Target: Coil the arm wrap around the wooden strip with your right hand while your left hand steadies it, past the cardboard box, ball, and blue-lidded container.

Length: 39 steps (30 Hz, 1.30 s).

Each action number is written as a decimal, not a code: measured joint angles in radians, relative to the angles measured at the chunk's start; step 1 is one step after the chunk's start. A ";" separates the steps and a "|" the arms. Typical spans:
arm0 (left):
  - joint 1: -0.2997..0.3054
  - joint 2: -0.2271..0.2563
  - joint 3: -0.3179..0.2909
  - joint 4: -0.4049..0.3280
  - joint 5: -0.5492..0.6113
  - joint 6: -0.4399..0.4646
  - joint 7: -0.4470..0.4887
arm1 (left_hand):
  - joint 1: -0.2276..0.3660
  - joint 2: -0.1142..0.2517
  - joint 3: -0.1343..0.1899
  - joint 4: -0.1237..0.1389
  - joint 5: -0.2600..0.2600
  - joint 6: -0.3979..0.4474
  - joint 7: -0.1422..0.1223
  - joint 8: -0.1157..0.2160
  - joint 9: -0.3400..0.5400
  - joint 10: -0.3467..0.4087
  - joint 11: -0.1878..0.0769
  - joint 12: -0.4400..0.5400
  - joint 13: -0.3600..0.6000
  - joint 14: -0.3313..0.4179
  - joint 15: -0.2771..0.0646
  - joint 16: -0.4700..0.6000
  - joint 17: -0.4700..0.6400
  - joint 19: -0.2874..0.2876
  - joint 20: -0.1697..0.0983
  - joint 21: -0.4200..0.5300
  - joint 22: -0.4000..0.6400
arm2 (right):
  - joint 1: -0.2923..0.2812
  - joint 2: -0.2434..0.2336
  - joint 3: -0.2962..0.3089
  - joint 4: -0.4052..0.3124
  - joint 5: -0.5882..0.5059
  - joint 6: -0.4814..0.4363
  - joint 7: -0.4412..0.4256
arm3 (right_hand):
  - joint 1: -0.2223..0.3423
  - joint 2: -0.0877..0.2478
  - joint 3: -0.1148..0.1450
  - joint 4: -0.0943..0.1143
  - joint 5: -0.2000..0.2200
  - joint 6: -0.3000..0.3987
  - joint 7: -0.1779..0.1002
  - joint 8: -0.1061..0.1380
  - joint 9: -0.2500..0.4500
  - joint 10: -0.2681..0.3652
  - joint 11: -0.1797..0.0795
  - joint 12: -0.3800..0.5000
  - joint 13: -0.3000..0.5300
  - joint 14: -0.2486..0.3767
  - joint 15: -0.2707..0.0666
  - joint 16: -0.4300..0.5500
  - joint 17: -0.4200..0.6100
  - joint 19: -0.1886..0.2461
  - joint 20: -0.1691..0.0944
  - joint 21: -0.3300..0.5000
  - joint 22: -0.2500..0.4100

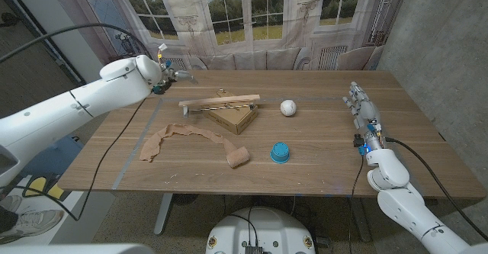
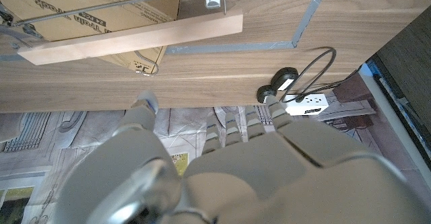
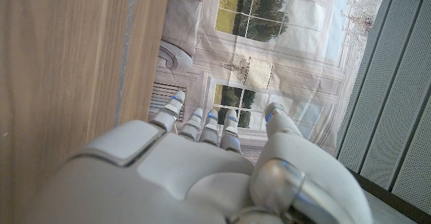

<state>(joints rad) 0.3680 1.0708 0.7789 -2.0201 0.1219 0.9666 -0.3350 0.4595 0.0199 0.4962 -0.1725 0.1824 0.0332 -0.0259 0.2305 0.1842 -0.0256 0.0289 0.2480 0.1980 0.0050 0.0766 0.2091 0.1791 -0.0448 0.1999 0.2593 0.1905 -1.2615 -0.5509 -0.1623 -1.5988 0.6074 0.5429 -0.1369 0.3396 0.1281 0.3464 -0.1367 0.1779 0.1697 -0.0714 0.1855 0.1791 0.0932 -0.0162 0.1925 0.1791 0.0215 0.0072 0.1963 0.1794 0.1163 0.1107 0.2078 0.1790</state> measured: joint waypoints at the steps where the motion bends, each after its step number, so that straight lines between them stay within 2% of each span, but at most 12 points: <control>1: -0.018 -0.002 0.014 0.005 0.017 0.007 -0.024 | 0.007 -0.004 0.000 0.000 0.000 0.004 -0.004 0.000 0.000 0.002 0.002 0.000 0.000 0.002 -0.002 0.000 0.000 0.000 0.000 0.000 0.000 | 0.001 0.001 -0.001 0.001 0.000 0.000 0.000 | 0.000 0.000 0.000 0.000 0.000 0.000 0.000 0.000 0.000 0.000 0.000 0.000 0.000 0.002 0.002 0.000 0.000 0.000 0.000 0.000 0.000; 4: -0.051 -0.008 0.046 0.017 0.041 0.017 -0.060 | 0.011 0.000 0.004 -0.004 0.000 0.004 -0.004 0.000 0.000 0.007 -0.004 0.004 0.000 0.007 -0.007 0.000 0.000 0.000 0.000 0.000 0.001 | 0.004 0.002 -0.002 0.006 0.001 0.002 0.001 | 0.000 0.000 0.000 0.000 0.000 0.000 0.000 0.000 0.000 0.006 0.006 0.000 0.000 0.002 0.002 0.000 0.000 0.000 0.000 0.000 0.000; 6: -0.051 -0.008 0.046 0.017 0.054 0.022 -0.081 | 0.015 0.004 0.004 -0.004 0.000 0.004 -0.004 0.000 0.000 0.010 0.000 0.004 0.000 0.012 -0.005 0.000 0.000 0.000 0.000 0.000 0.000 | 0.005 0.003 -0.003 0.008 0.001 0.002 0.001 | 0.000 0.000 0.000 0.000 0.000 0.000 0.000 0.000 0.000 0.006 0.006 0.000 0.002 0.002 0.002 0.000 0.000 0.000 0.000 0.000 0.000; 7: -0.079 -0.015 0.073 0.028 0.067 0.027 -0.099 | 0.015 0.004 0.004 -0.004 0.000 0.004 -0.004 0.000 0.000 0.012 0.002 0.004 0.000 0.012 -0.005 0.000 0.000 0.000 0.000 0.000 0.000 | 0.007 0.004 -0.004 0.010 0.001 0.002 0.001 | 0.000 0.000 0.000 0.000 0.000 0.000 0.000 0.000 0.000 0.006 0.006 0.000 0.004 0.002 0.002 0.000 0.000 0.000 0.000 0.000 0.000; 9: -0.079 -0.015 0.073 0.028 0.079 0.031 -0.115 | 0.019 0.009 0.008 0.000 0.000 0.004 -0.004 0.000 0.000 0.012 0.002 0.004 0.000 0.012 -0.005 0.000 0.000 0.000 0.000 0.000 0.000 | 0.009 0.004 -0.005 0.013 0.004 0.003 0.004 | 0.000 0.000 0.000 0.000 0.000 0.004 0.004 0.000 0.000 0.006 0.006 0.000 0.005 0.002 0.002 0.000 0.000 0.000 0.000 0.000 0.000; 14: -0.145 -0.035 0.141 0.054 0.137 0.044 -0.192 | 0.038 0.017 0.012 -0.003 0.000 0.015 -0.004 0.000 0.000 0.012 0.002 0.004 0.005 0.002 0.004 0.000 0.000 0.000 0.000 0.000 0.000 | 0.015 0.005 -0.007 0.023 0.009 0.005 0.011 | 0.000 0.000 -0.003 0.003 0.000 0.006 0.006 0.000 0.000 0.005 0.005 0.000 0.005 0.002 0.002 0.000 0.000 0.000 0.000 0.000 0.000; 17: -0.157 -0.039 0.153 0.059 0.168 0.048 -0.233 | 0.047 0.018 0.017 0.000 0.000 0.017 -0.006 0.000 0.000 0.012 0.002 0.004 0.005 0.002 0.004 0.000 0.000 0.000 0.000 -0.001 0.000 | 0.019 0.006 -0.008 0.029 0.010 0.005 0.012 | 0.000 0.000 -0.003 0.003 0.000 0.005 0.006 0.000 0.000 0.005 0.005 0.000 0.005 0.002 0.002 0.000 0.000 0.000 0.000 0.000 0.000; 22: -0.217 -0.061 0.217 0.088 0.222 0.054 -0.300 | 0.069 0.029 0.019 -0.003 0.000 0.035 -0.006 0.000 0.000 0.023 0.005 0.004 0.005 0.002 0.004 0.000 0.003 0.000 0.000 -0.005 0.000 | 0.023 0.007 -0.009 0.038 0.017 0.009 0.018 | 0.000 0.000 -0.003 0.003 0.000 0.005 0.006 0.000 0.000 0.005 0.005 0.000 0.005 0.002 0.002 0.000 0.000 0.000 0.000 0.000 0.000; 26: -0.250 -0.076 0.246 0.103 0.269 0.056 -0.354 | 0.086 0.032 0.028 -0.003 0.000 0.047 -0.001 0.007 0.000 0.032 0.007 0.004 0.005 -0.002 0.008 -0.006 0.005 0.000 0.000 -0.005 0.000 | 0.026 0.009 -0.010 0.045 0.020 0.011 0.021 | 0.000 0.000 -0.003 0.003 0.000 0.005 0.006 0.000 0.000 0.005 0.005 0.000 0.005 0.002 0.002 0.000 0.000 0.000 0.000 0.000 0.000; 39: -0.317 -0.134 0.360 0.168 0.448 0.054 -0.501 | 0.156 0.037 0.043 -0.012 0.000 0.078 -0.010 0.009 0.002 0.043 -0.004 0.008 0.005 -0.003 0.009 -0.009 0.005 0.005 0.006 -0.012 0.000 | 0.034 0.012 -0.014 0.063 0.033 0.017 0.033 | 0.000 0.000 -0.003 0.003 0.000 0.005 0.005 0.000 0.000 0.005 0.005 0.000 0.005 0.002 0.002 0.000 0.000 0.000 0.000 0.000 0.000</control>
<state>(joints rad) 0.0512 0.9365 1.1390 -1.8516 0.5704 1.0201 -0.8364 0.6151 0.0572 0.5397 -0.1842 0.1824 0.1114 -0.0354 0.2392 0.1864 0.0170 0.0251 0.2557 0.2026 0.0019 0.0860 0.2001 0.1840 -0.0396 0.2056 0.2475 0.1907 -1.2279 -0.5393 -0.1758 -1.5353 0.6404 0.5597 -0.1042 0.3397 0.1281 0.3436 -0.1339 0.1779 0.1751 -0.0659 0.1855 0.1791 0.0987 -0.0108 0.1925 0.1839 0.0230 0.0087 0.1963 0.1792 0.1162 0.1107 0.2077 0.1790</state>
